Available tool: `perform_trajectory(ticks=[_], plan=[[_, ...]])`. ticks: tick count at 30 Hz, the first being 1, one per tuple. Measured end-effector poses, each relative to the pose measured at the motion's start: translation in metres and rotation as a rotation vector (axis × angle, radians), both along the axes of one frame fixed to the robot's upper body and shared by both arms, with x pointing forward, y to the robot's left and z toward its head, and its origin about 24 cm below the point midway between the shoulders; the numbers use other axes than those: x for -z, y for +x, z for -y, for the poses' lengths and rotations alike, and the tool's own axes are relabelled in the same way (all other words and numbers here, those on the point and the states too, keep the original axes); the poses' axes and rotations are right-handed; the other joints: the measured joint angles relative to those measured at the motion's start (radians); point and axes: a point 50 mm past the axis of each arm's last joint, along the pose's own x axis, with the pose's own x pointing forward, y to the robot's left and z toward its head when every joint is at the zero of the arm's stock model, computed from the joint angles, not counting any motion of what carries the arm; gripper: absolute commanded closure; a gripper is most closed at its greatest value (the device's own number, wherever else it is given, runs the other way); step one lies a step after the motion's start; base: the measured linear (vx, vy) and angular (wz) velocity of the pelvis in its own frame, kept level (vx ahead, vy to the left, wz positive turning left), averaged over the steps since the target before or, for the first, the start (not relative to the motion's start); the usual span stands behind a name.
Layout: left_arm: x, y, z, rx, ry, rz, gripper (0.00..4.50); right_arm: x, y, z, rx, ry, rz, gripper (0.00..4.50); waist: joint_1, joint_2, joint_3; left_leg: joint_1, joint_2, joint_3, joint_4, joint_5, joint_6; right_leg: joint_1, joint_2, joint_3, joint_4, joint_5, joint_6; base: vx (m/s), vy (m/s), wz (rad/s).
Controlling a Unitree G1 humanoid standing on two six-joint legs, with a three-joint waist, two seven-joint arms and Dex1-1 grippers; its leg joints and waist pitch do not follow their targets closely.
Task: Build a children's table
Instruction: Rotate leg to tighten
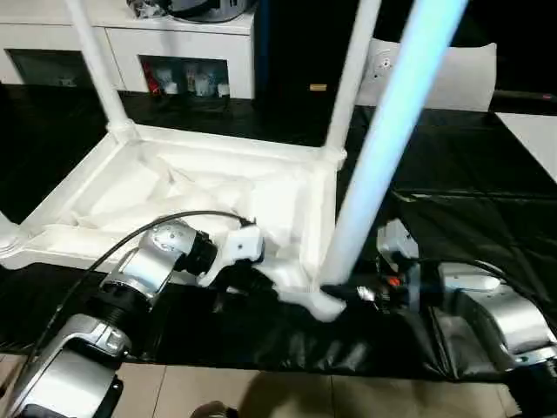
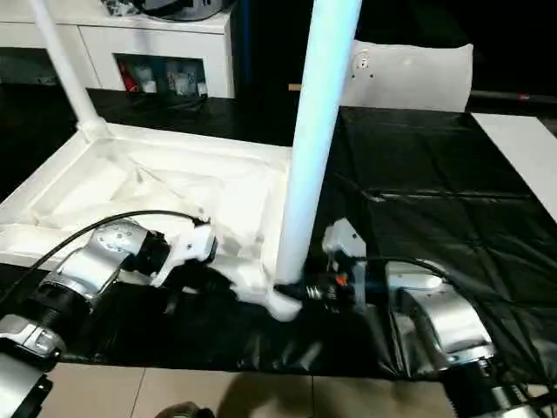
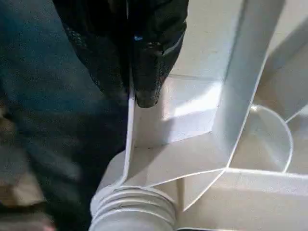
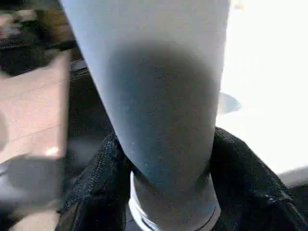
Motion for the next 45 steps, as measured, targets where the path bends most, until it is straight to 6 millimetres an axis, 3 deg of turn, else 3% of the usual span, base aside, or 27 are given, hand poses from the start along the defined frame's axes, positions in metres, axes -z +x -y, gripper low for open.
perform_trajectory(ticks=[4, 5, 13, 16, 21, 29, 34, 41, 45], plan=[[0.002, 0.011, 0.008, -0.213, -0.015, 0.000, 4.50, 0.004, 0.022, -0.015, 0.309, 0.016, 0.003, 2.52, -0.042, -0.001, -0.001, 0.004, -0.002, 0.000, 0.000, 0.000, 0.000, -0.002, -0.003, 0.000, -0.001, -0.002, 0.004, 0.000, 0.000, 0.00], [0.003, 0.012, 0.013, -0.246, -0.023, -0.004, 4.50, 0.004, 0.025, -0.016, 0.363, 0.013, 0.001, 2.53, -0.046, -0.001, -0.001, 0.006, -0.002, 0.000, 0.000, 0.000, 0.000, -0.002, -0.003, 0.000, -0.002, -0.002, 0.004, 0.000, 0.000, 0.00], [0.004, 0.024, 0.040, -0.473, -0.036, 0.036, 4.50, 0.001, 0.053, -0.034, 0.696, -0.041, 0.012, 2.53, -0.051, 0.003, -0.003, 0.010, -0.004, 0.000, -0.002, 0.000, 0.000, -0.002, -0.003, 0.004, -0.004, -0.002, 0.003, 0.000, 0.000, 0.00], [0.003, 0.024, 0.042, -0.473, -0.037, 0.046, 4.50, 0.000, 0.054, -0.034, 0.707, -0.039, 0.018, 1.84, -0.047, 0.005, -0.004, 0.011, -0.006, 0.000, -0.009, 0.000, 0.000, -0.002, -0.003, 0.005, -0.008, 0.003, -0.003, 0.000, 0.000, 0.00], [0.002, 0.022, 0.041, -0.446, -0.030, 0.083, 4.50, 0.001, 0.048, -0.033, 0.691, -0.004, 0.030, 1.39, -0.041, 0.005, -0.004, 0.011, -0.006, 0.000, -0.015, 0.000, -0.001, -0.003, -0.002, 0.005, -0.010, 0.004, -0.003, 0.000, 0.000, 0.00], [-0.003, 0.020, 0.024, -0.315, -0.016, 0.167, 4.50, 0.001, 0.024, -0.013, 0.514, 0.041, 0.052, 0.71, -0.044, 0.005, -0.004, 0.005, -0.004, 0.000, -0.025, 0.002, -0.004, -0.012, 0.001, 0.004, -0.015, 0.007, 0.001, 0.000, 0.000, 0.00], [-0.005, 0.014, 0.005, -0.173, -0.012, 0.174, 4.50, -0.005, 0.008, 0.001, 0.294, 0.001, 0.089, 0.25, -0.026, 0.005, -0.003, -0.005, -0.002, -0.001, -0.023, 0.002, -0.004, -0.018, 0.001, 0.000, -0.016, 0.007, 0.001, 0.000, 0.000, 0.00], [-0.006, 0.003, -0.001, 0.024, -0.014, 0.094, 4.50, -0.012, -0.003, 0.016, 0.065, -0.013, 0.073, 0.25, 0.014, 0.003, -0.002, -0.008, -0.002, -0.001, -0.015, 0.000, 0.000, -0.016, -0.001, -0.001, -0.016, 0.008, 0.000, 0.000, 0.000, 0.00], [-0.006, 0.000, -0.004, 0.103, 0.000, 0.073, 4.50, -0.011, -0.010, 0.014, -0.064, 0.004, 0.030, 0.50, 0.022, 0.003, -0.002, -0.008, -0.001, -0.001, -0.011, 0.000, -0.001, -0.015, -0.001, -0.002, -0.013, 0.009, -0.002, 0.000, 0.000, 0.00]])
